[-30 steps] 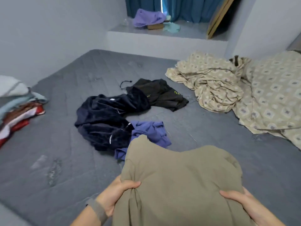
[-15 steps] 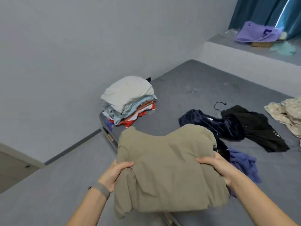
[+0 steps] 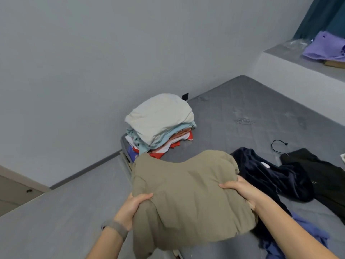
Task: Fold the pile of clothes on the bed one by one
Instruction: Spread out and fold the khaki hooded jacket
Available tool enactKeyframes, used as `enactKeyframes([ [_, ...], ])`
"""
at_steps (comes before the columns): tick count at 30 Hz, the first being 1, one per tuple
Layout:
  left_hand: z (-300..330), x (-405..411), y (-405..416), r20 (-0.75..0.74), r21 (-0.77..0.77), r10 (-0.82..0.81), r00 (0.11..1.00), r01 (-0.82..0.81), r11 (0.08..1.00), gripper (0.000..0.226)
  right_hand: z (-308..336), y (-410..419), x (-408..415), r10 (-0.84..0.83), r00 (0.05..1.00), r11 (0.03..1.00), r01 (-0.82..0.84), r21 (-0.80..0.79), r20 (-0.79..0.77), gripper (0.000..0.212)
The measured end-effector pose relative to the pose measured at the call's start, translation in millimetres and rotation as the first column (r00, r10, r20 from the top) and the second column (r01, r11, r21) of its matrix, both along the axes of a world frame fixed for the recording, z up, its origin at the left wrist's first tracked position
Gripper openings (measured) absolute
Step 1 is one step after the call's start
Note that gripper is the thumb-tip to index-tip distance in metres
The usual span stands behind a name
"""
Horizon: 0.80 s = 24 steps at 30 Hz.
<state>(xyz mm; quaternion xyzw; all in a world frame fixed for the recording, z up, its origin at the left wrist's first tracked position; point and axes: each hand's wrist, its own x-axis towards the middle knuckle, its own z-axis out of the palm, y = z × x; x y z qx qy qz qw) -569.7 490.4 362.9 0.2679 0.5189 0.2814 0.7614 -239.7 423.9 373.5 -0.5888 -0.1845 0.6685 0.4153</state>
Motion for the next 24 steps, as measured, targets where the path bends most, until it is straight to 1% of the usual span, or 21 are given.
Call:
enactKeyframes([
  [1, -10, 6, 12, -0.009, -0.018, 0.009, 1.0, -0.009, 1.0, 0.063, -8, 14, 7, 0.005, 1.0, 1.0, -0.005, -0.028, 0.003, 0.097],
  [4, -41, 26, 49, -0.031, -0.063, 0.023, 0.999, -0.025, 0.998, 0.045, -35, 62, 26, 0.014, 1.0, 0.995, -0.012, -0.095, 0.023, 0.081],
  [7, -77, 46, 88, -0.03, -0.146, 0.049, 0.998, -0.053, 0.988, 0.034, -69, 119, 47, 0.042, 0.998, 0.988, -0.033, -0.15, 0.056, 0.076],
  [8, -91, 51, 104, -0.025, -0.16, 0.062, 0.998, -0.065, 0.985, 0.036, -82, 140, 54, 0.057, 0.996, 0.985, -0.045, -0.164, 0.071, 0.077],
  [11, -150, 68, 159, -0.004, -0.18, 0.067, 0.998, -0.067, 0.981, 0.047, -134, 206, 84, 0.084, 0.992, 0.98, -0.064, -0.19, 0.097, 0.093],
  [12, -173, 75, 175, 0.008, -0.188, 0.073, 0.997, -0.07, 0.98, 0.048, -155, 227, 94, 0.094, 0.989, 0.977, -0.069, -0.202, 0.116, 0.094],
  [13, -199, 81, 193, 0.022, -0.213, 0.08, 0.997, -0.073, 0.974, 0.049, -176, 249, 102, 0.103, 0.984, 0.975, -0.07, -0.213, 0.147, 0.089],
  [14, -225, 86, 210, 0.029, -0.242, 0.082, 0.996, -0.072, 0.968, 0.05, -199, 268, 107, 0.098, 0.977, 0.972, -0.053, -0.228, 0.189, 0.079],
  [16, -285, 98, 234, -0.001, -0.276, 0.053, 0.999, -0.051, 0.96, 0.047, -252, 301, 112, 0.101, 0.938, 0.966, -0.012, -0.257, 0.333, 0.058],
  [18, -339, 102, 245, -0.098, -0.279, 0.033, 0.995, -0.059, 0.958, 0.037, -312, 319, 110, 0.188, 0.847, 0.951, -0.029, -0.309, 0.498, 0.039],
  [19, -363, 100, 246, -0.137, -0.299, 0.052, 0.989, -0.091, 0.95, 0.035, -342, 322, 108, 0.246, 0.788, 0.94, -0.051, -0.337, 0.564, 0.036],
  [20, -382, 97, 247, -0.162, -0.319, 0.07, 0.984, -0.12, 0.94, 0.034, -369, 323, 106, 0.287, 0.738, 0.931, -0.066, -0.358, 0.61, 0.039],
  [21, -397, 94, 248, -0.173, -0.321, 0.074, 0.982, -0.127, 0.939, 0.033, -390, 324, 106, 0.301, 0.712, 0.927, -0.061, -0.371, 0.635, 0.043],
  [23, -414, 88, 248, -0.17, -0.33, 0.032, 0.985, -0.088, 0.94, 0.031, -411, 324, 108, 0.297, 0.697, 0.917, -0.018, -0.398, 0.653, 0.048],
  [24, -418, 86, 248, -0.163, -0.335, 0.015, 0.987, -0.069, 0.94, 0.032, -414, 325, 112, 0.294, 0.711, 0.912, -0.009, -0.409, 0.639, 0.048],
])
